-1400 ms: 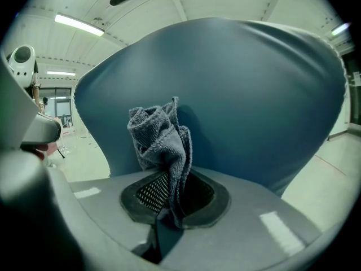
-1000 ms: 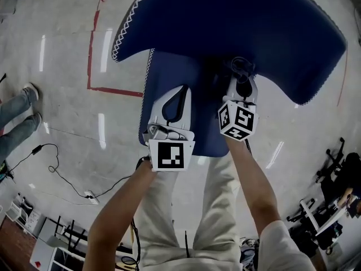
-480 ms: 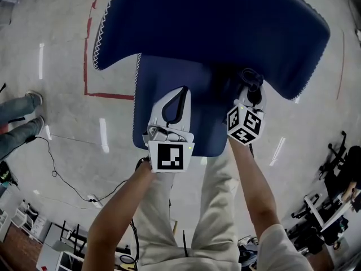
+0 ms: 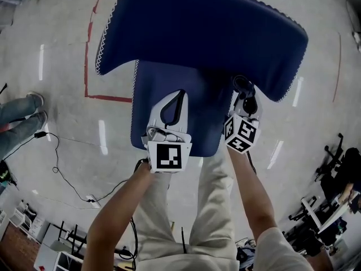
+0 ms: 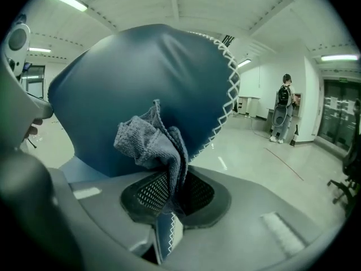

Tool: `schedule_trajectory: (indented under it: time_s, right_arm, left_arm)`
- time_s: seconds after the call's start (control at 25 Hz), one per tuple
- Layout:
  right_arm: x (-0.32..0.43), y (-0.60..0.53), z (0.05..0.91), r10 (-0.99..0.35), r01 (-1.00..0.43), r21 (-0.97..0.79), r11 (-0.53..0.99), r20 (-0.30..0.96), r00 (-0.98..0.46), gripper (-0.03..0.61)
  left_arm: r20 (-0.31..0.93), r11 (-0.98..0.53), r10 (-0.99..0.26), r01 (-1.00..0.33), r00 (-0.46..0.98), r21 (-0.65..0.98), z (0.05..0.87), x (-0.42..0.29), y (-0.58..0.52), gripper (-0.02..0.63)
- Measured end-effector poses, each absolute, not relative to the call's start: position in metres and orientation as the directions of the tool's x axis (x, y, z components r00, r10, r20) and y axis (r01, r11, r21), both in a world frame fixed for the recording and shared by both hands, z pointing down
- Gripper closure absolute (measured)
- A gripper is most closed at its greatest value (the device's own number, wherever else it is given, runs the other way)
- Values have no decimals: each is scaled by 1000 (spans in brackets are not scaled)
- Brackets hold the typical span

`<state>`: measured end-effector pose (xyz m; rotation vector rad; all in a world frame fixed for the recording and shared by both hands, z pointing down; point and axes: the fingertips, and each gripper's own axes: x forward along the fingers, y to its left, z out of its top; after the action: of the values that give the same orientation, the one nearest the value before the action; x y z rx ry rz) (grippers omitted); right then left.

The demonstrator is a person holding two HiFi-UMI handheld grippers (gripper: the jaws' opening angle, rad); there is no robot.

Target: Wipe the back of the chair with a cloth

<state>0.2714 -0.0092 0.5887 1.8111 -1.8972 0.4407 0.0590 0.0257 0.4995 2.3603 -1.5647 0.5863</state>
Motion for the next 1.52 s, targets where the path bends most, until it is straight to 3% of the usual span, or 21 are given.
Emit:
schedule_trajectory:
  time_s: [0.52,1.52]
  right_arm:
    - [215,5,519,-766,-975,-109,192,604,-218,508]
    - [132,-4,305,-677,-865,-165,473,560,-477,508]
  left_arm:
    - [598,-281,-739,-948,311,146,459,64,41,612]
    - [563,-134,-786,-960,255,247,265,40,45,612]
